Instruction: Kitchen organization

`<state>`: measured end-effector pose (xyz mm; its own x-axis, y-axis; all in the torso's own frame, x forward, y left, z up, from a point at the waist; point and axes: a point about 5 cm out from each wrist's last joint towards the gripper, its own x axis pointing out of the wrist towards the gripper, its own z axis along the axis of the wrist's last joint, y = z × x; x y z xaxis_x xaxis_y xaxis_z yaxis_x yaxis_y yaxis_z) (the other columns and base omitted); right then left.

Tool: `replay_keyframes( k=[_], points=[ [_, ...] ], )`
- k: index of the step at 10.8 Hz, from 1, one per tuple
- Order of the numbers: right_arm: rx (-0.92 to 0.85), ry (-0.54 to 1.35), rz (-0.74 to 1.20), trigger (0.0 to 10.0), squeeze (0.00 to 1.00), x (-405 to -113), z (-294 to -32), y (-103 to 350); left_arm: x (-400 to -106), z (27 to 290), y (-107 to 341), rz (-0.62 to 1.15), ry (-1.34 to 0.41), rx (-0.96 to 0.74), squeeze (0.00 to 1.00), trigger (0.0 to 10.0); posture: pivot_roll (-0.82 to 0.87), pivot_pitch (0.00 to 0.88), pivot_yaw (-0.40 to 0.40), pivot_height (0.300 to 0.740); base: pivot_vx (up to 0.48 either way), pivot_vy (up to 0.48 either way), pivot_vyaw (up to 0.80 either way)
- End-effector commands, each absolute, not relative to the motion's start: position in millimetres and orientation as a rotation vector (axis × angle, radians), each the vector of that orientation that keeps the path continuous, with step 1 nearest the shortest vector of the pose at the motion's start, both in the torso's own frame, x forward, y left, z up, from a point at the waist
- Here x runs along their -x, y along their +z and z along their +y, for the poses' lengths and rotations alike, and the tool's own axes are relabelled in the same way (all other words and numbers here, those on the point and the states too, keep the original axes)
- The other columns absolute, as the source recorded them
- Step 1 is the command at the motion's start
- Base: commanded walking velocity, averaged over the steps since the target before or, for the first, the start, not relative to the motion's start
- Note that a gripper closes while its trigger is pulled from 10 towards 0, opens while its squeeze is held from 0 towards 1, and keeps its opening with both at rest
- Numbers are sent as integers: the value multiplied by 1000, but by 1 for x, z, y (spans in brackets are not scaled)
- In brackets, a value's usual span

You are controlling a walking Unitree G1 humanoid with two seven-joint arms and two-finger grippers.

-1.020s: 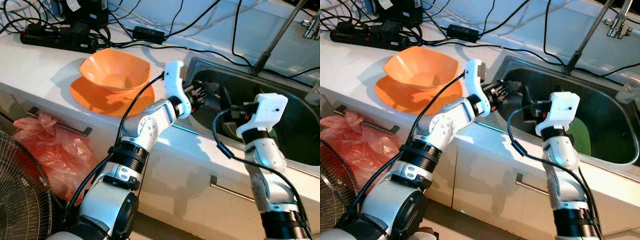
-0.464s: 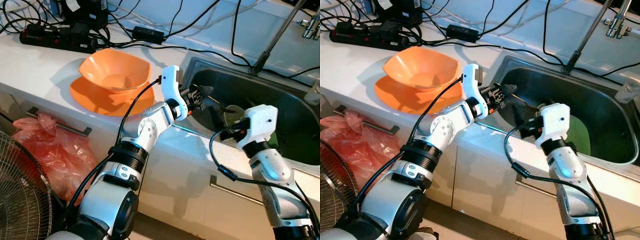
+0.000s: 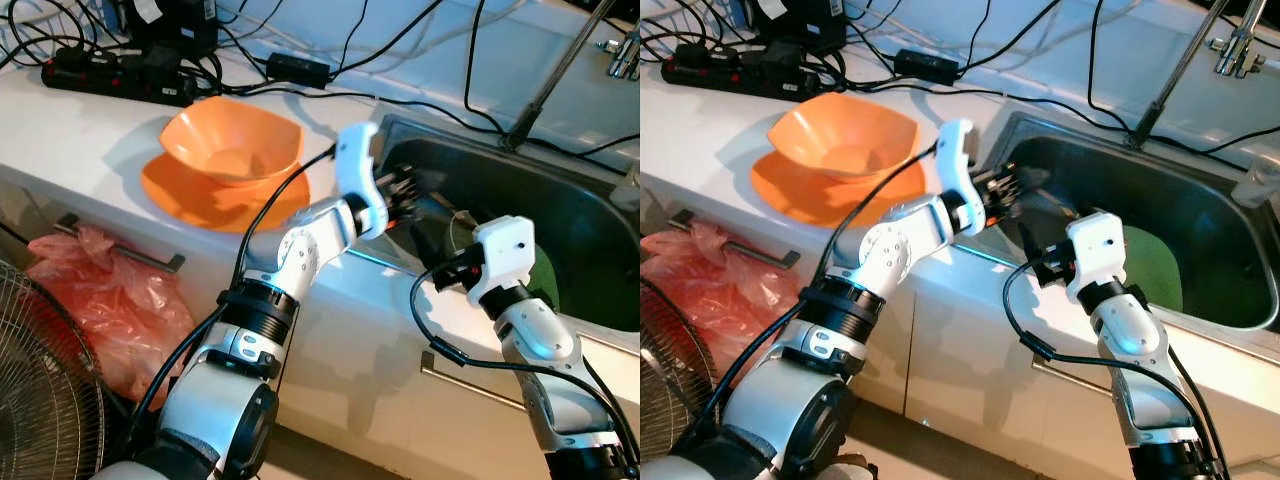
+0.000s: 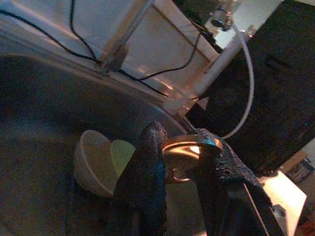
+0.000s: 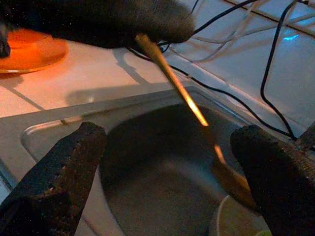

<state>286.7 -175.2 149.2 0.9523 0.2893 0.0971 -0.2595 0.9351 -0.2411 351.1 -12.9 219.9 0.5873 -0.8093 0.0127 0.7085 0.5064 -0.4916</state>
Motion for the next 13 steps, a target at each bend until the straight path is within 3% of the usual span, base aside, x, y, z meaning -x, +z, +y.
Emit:
replay_keyframes(
  k=[1,8,13],
  points=[
    [263,276,-154,10000,0,-290,-178,154,-324,-55,228,255,-1069,555,0,0,232,40,-145,740,0,0,0],
    [410,283,-233,10000,0,-314,-178,167,-308,-54,221,335,-1115,527,0,0,237,46,-152,740,0,0,0],
    [386,242,-165,10000,0,-307,-194,146,-322,-41,227,295,-1055,508,0,0,240,45,-148,740,0,0,0]
  ],
)
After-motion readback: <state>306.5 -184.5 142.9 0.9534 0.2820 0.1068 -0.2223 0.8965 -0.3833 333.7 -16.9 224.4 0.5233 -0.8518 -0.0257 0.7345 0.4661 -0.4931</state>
